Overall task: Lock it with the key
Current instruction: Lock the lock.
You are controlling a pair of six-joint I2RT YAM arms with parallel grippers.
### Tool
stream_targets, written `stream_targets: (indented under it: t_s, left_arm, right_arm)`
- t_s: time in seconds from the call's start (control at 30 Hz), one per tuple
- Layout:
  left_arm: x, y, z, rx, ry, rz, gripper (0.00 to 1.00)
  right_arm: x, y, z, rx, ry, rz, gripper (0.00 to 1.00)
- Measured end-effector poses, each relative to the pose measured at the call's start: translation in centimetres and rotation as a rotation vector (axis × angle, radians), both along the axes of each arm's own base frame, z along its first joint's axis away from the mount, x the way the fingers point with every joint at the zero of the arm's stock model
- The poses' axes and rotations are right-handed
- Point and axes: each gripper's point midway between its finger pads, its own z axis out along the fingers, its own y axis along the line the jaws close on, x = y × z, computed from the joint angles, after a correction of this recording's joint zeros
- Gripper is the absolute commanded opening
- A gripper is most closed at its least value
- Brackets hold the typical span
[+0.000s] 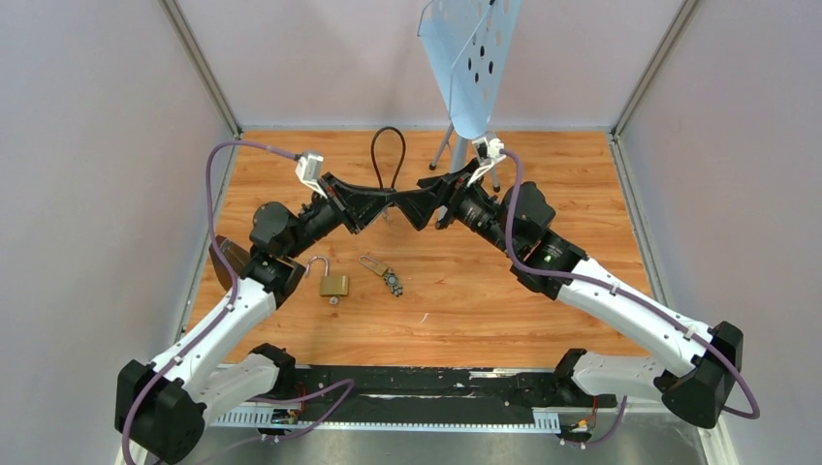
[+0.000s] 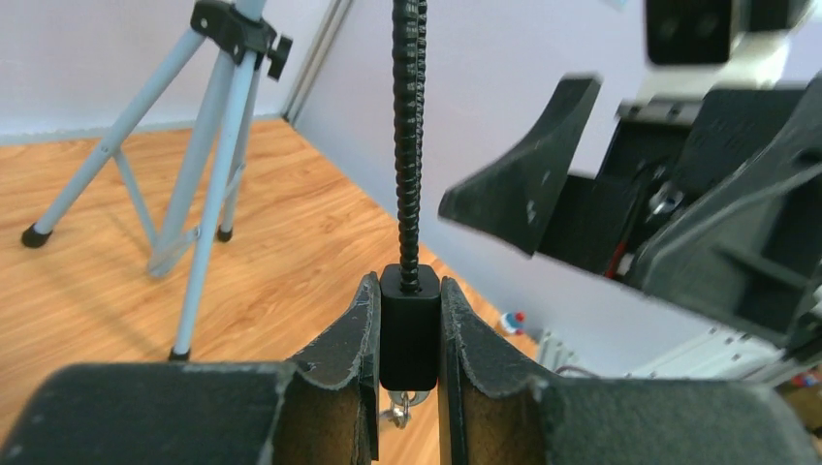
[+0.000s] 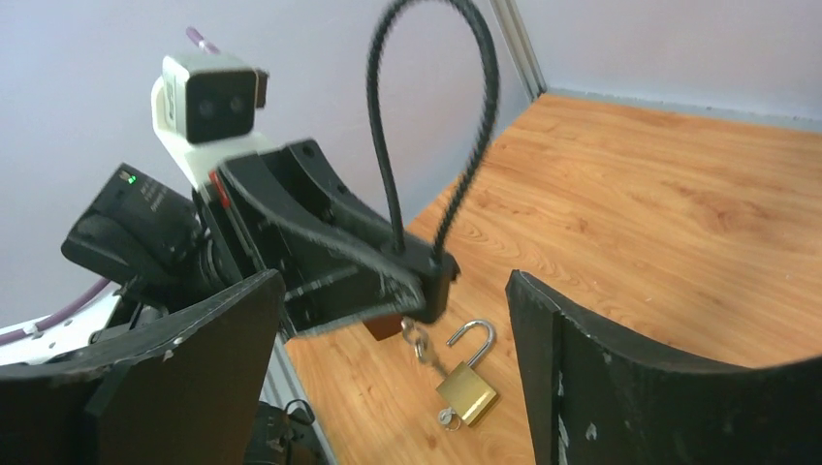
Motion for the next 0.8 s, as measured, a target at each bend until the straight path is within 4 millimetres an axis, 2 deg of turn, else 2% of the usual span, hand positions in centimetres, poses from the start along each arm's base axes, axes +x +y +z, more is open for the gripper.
stream_targets:
  t_s: [0.2,0.33,0.4,0.5,0.63,0.8]
  left_arm:
    - [1.2,0.7,3.7,-0.118,0.106,-0.008,0.00]
    - [1.3,0.9,4.7,-0.180,0.162,-0.007,0.00]
    - [1.3,0.9,4.9,-0.210,0.195,-0.013,0.00]
    - [1.3,0.9,5.3,-0.247,0.227,-0.021,0.00]
    - [0.9,0.8,6.3,-0.280,0.207,-0.049,0.00]
    - [-0.6,0.6,8.3,-0.296,0.105,-0.117,0.00]
  right_arm:
    - [0.3,-0.8,-0.6,0.029,0.076,0.027,0.61]
    - [-0.4,-0.8,-0.7,0.041,0.095,0.070,0.50]
    - [-0.7,-0.6,-0.7,0.048,0.098,0.096,0.48]
    - [-1.2,0.0,-0.8,0.064,0.093,0.142,0.50]
    - [-1.5,1.1,-1.3,0.095,0.085,0.200,0.73]
    - [-2.1,2.2,-1.8,0.138,0.075,0.278,0.79]
